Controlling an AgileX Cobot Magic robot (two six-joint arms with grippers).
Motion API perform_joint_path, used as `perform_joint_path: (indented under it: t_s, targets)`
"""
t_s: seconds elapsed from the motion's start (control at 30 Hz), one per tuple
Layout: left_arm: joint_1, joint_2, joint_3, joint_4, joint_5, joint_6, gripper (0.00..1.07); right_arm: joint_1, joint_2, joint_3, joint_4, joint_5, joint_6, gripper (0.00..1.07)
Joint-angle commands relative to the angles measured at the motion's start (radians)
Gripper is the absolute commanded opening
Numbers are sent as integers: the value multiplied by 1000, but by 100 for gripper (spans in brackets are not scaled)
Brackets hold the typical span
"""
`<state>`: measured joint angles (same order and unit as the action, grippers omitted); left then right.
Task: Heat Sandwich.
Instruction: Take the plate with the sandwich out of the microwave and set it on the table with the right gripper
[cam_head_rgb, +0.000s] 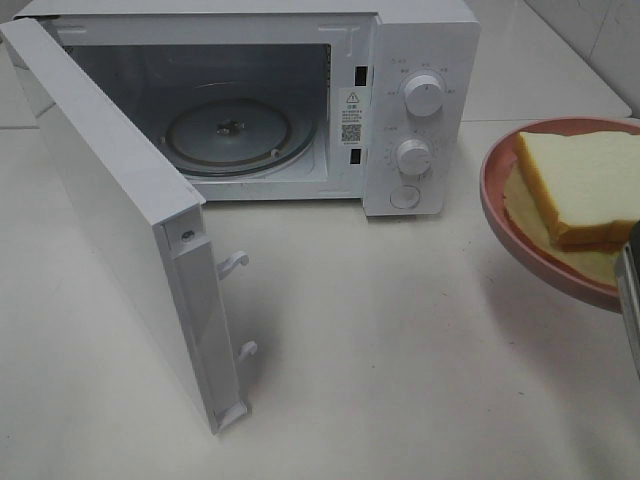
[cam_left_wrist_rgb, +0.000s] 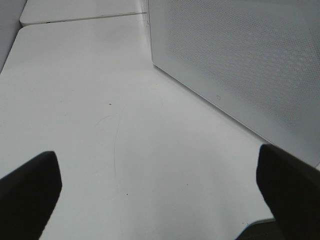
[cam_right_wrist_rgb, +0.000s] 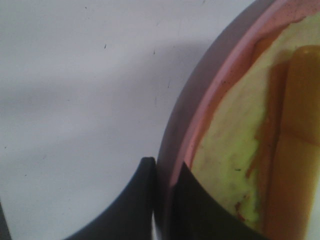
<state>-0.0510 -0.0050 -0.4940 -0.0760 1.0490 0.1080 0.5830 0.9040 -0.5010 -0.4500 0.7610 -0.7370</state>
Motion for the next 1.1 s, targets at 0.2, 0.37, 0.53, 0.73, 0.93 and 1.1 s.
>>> perform_joint_path:
  t_s: [0.2,0.37,0.53,0.73,0.93,1.1]
  targets:
    - [3,-15,2,-5,-12,-8,100,2,-7,-2,-107,43,246,0]
    - [3,-15,2,-5,-12,-8,100,2,-3,-2,-149,64,370,0]
    - [3,-15,2,-5,-12,-8,100,2,34,-2,-190,101,527,0]
    - [3,-15,2,-5,-12,-8,100,2,116,-2,-234,120,748,0]
    - [3,-15,2,-5,-12,-8,100,2,188,-36,-244,144,915,0]
    - [3,-15,2,-5,-12,-8,100,2,287,-111,-259,215,1109,0]
